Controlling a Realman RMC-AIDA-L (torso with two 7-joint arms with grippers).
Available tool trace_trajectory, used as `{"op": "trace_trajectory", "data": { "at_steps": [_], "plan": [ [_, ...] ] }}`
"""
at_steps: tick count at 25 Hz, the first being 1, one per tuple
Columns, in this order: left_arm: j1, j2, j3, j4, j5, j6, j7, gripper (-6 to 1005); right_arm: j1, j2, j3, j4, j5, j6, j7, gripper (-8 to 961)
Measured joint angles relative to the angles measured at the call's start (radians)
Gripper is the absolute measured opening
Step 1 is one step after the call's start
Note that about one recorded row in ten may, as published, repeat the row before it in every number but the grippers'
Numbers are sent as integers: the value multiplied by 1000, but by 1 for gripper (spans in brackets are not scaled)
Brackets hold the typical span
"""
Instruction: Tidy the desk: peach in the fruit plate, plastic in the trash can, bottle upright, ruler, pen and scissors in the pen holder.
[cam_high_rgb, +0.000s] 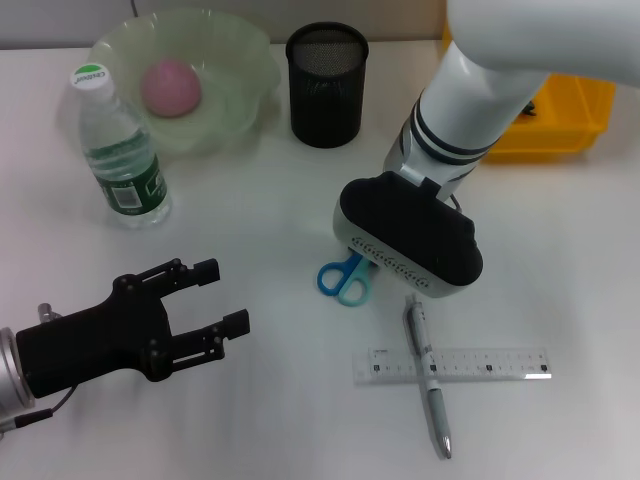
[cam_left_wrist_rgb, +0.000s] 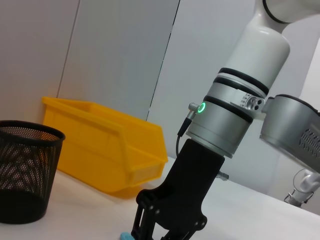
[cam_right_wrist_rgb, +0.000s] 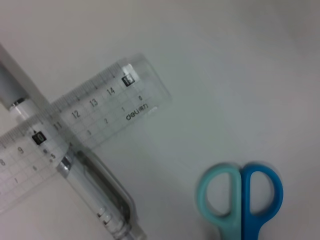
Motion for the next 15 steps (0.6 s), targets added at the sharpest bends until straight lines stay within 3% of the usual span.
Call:
{"op": "trace_trajectory", "data": {
  "at_steps": [8,15],
  "plan": [
    [3,0,0,0,-13,6,0,785,9,0,-3,6,0,-14,0,240],
    [6,1,0,0,-13,7,0,785,-3,-3,56,-65,-12,-116,15,218]
  ]
}}
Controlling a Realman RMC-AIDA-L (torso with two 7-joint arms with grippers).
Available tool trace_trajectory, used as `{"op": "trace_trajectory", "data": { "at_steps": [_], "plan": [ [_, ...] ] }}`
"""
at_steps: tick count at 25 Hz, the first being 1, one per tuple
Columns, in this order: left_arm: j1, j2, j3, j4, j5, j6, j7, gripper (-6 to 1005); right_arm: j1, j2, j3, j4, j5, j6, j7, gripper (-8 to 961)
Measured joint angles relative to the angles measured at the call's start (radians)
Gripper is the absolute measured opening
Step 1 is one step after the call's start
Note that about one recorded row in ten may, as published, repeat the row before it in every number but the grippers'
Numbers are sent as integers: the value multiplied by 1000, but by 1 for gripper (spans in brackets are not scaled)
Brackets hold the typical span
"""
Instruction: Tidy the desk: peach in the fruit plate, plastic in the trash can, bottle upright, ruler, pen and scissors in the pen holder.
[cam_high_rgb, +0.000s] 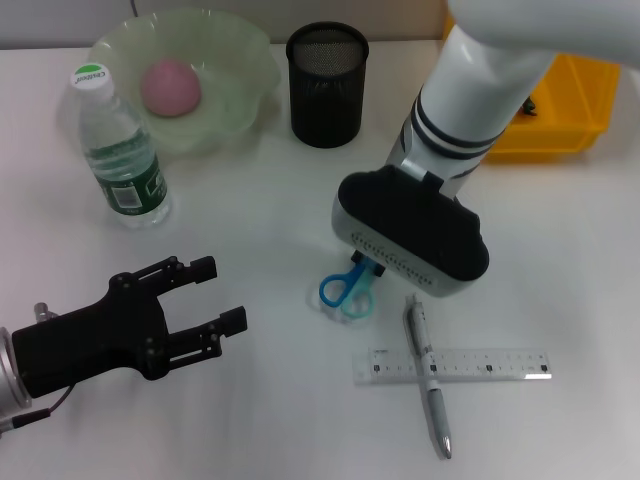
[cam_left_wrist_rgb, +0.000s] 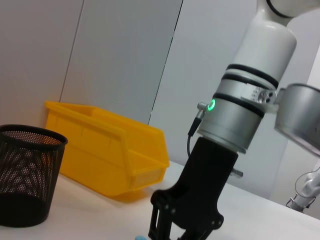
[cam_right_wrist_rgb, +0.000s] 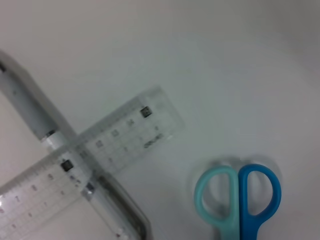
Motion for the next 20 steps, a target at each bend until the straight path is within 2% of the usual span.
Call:
{"op": "trace_trajectory", "data": {
  "at_steps": [6,9,12,16,20],
  "plan": [
    [2,2,-11,0,0,9,0,785,-18,-6,137,-42,-60,-66,22,214],
    [4,3,-20,1,0,17,0,785,-75,-6,274,-117,-89,-108,25,214],
    [6,4,-36,5,0,36,0,785,-106,-7,346,-155,-90,-123,33,213],
    [2,7,-53,11,0,50,3,785,-186,-7,529,-202,-30,-134,59,213],
    [-6,9,-64,12,0,62,2,785,-226,-8,597,-202,38,-126,75,213]
  ]
}}
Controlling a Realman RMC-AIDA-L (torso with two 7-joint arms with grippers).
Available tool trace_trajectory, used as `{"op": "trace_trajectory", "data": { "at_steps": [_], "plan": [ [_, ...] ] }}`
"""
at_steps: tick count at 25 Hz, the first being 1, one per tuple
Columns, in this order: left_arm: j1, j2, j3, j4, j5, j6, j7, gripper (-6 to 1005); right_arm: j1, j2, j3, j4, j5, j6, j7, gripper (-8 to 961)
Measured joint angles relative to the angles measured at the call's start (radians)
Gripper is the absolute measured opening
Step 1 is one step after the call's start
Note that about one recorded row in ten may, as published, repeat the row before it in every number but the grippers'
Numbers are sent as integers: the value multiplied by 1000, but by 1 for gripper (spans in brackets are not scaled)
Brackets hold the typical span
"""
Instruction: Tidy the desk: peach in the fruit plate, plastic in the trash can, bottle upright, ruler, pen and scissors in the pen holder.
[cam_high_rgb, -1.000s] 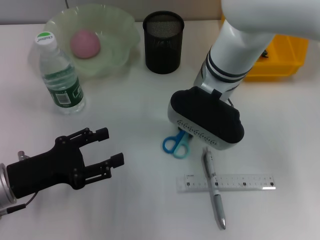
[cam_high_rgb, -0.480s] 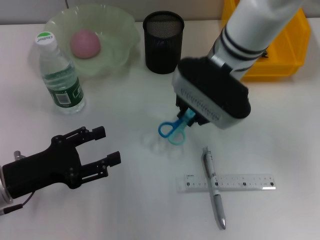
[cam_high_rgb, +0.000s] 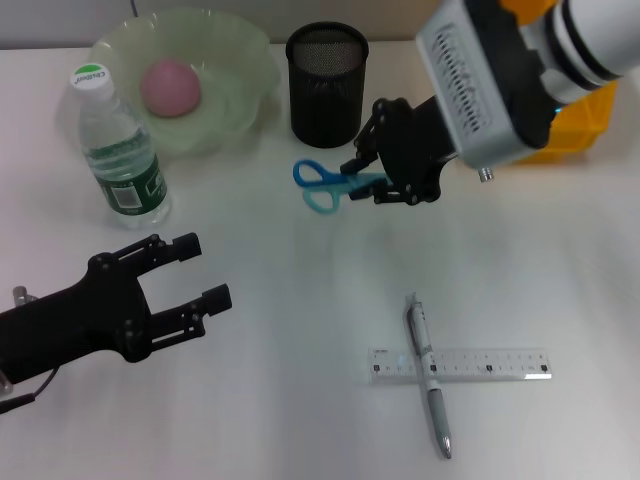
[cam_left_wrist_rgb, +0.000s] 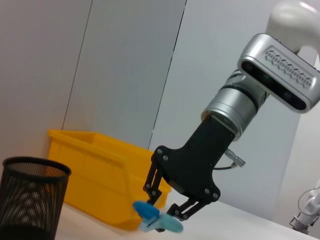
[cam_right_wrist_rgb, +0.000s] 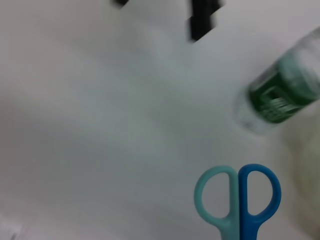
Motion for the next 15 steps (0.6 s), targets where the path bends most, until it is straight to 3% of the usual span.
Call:
{"op": "trace_trajectory", "data": {
  "at_steps": [5,15],
  "plan": [
    [-12,0,-16,1,0,1,6,785,-79,-1,58,32,191,97,2,213],
    [-43,-9,-30,-22,-1,-14,10,786,-136,0,84,179,547,186,-32,214]
  ]
}}
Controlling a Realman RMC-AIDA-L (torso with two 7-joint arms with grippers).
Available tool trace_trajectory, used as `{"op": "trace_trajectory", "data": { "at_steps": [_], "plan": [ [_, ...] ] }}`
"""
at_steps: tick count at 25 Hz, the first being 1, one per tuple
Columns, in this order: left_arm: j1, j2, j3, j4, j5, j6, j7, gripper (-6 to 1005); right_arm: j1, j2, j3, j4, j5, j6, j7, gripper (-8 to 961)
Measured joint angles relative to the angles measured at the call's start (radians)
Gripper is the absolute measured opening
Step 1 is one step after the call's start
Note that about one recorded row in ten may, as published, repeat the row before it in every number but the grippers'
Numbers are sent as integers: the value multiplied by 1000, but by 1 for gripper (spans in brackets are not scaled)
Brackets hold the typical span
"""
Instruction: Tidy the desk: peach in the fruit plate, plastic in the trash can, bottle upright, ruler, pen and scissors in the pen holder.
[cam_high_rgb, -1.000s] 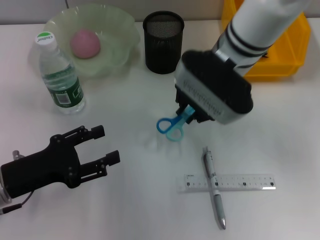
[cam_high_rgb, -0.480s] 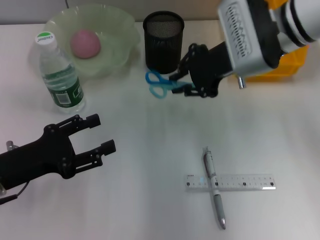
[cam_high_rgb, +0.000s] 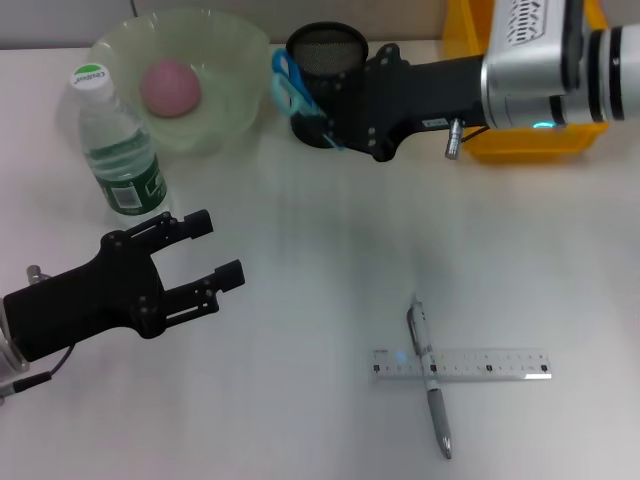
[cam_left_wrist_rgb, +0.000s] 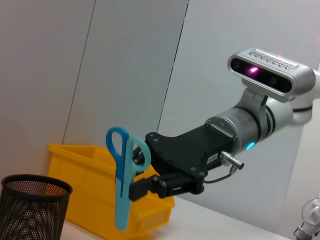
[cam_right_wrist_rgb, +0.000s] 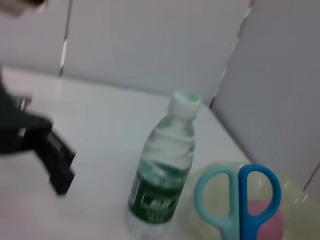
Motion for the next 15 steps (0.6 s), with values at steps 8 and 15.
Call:
{"op": "trace_trajectory", "data": {
  "at_steps": [8,15],
  "plan": [
    [-4,1,0,-25,-9,-7,1,786,3,6,-8,209,348,33,-248,214],
    [-11,0,-4,-61,-11,-11,22,786,41,11,-16,370,644,101,-487,214]
  ]
}}
